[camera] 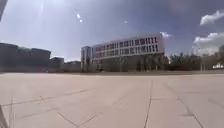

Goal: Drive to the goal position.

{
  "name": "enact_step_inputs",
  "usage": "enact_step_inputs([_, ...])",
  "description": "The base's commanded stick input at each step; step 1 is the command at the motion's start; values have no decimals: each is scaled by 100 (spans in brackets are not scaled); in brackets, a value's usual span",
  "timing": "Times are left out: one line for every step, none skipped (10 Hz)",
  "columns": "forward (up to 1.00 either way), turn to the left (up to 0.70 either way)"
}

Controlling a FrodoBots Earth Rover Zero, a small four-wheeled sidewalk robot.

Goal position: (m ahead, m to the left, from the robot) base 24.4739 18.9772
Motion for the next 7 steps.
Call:
enact_step_inputs([100, 4])
enact_step_inputs([100, 4])
enact_step_inputs([100, 4])
enact_step_inputs([100, 4])
enact_step_inputs([100, 4])
enact_step_inputs([100, 4])
enact_step_inputs([100, 4])
